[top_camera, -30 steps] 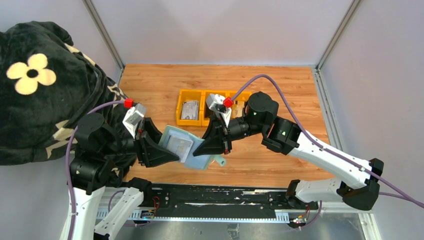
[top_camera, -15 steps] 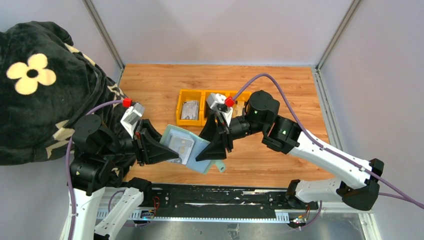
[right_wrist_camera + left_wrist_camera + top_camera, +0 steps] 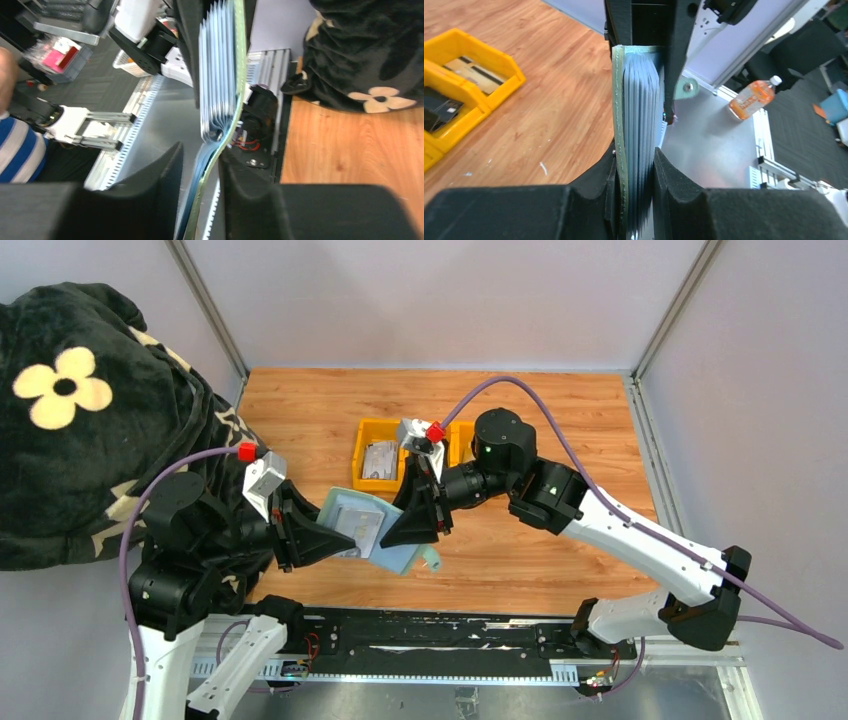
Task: Take the credit cards out of the card holder
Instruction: Open the card holder, then remove the credit card from the card holder.
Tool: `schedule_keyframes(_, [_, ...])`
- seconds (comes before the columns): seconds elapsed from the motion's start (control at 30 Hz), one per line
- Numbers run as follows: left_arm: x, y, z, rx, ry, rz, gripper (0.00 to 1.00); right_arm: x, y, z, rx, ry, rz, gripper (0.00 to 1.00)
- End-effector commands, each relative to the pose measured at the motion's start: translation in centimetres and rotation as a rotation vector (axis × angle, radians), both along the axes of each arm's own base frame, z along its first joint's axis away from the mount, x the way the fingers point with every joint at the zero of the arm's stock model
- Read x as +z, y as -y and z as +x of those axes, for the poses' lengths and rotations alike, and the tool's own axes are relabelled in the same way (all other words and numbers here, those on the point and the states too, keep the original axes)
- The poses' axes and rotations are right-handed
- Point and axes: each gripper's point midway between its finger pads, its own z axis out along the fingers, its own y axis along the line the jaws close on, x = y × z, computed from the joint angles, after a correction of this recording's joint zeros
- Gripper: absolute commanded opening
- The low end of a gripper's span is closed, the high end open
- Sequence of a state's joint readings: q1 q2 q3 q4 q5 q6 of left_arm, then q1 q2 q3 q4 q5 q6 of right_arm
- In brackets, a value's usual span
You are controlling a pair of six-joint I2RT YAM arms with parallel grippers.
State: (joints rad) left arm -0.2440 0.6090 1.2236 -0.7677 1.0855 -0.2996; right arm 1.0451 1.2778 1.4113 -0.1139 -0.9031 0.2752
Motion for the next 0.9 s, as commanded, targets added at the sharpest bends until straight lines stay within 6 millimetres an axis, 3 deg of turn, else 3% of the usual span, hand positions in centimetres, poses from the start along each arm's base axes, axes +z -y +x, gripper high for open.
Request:
schedule_keyframes(0.0, [0.2,-0.5,0.3,0.049,0.070,0.026,0.07,-0.4,0.0,1.2,-0.045,-0.009,-0.040,0.26])
schedule_keyframes(0.1, [0.1,-0.4,0.2,0.032,0.056,0.020,0.17,-0.3,0.1,1.0,-0.035,-0.009,-0.033,0.11])
schedule_keyframes(0.13, [0.1,-0.2,0.1,0.022,0.050,0.013,0.37,-0.1,0.2,0.8,-0.025,-0.006,-0.023,0.08])
schedule_keyframes(0.2, [0.2,0.0,0.1,0.003,0.034,-0.007,0.58,0.3,0.3,0.4,0.000,-0.005,-0.007,0.05])
schedule_keyframes(0.33, [0.6,0.7,-0.3,-0.068,-0.033,-0.073,0.71,0.9,0.4,-0.3,0.048,-0.018,0.010,0.02])
schedule_keyframes(0.47, [0.6,1.0,-1.1,-0.141,-0.095,-0.099,0.67,1.0,0.8,-0.7,0.070,-0.018,0.016,0.01])
schedule_keyframes(0.67, [0.8,0.9,-2.3,-0.196,-0.113,-0.100,0.49,0.9,0.8,-0.8,0.081,-0.002,0.032,0.02])
schedule_keyframes(0.8, [1.1,0.9,-2.7,-0.207,-0.112,-0.104,0.33,0.7,0.6,-0.6,0.084,-0.001,0.028,0.09])
schedule_keyframes(0.87, [1.1,0.9,-2.6,-0.196,-0.108,-0.105,0.24,0.8,0.6,-0.4,0.083,0.003,0.032,0.20])
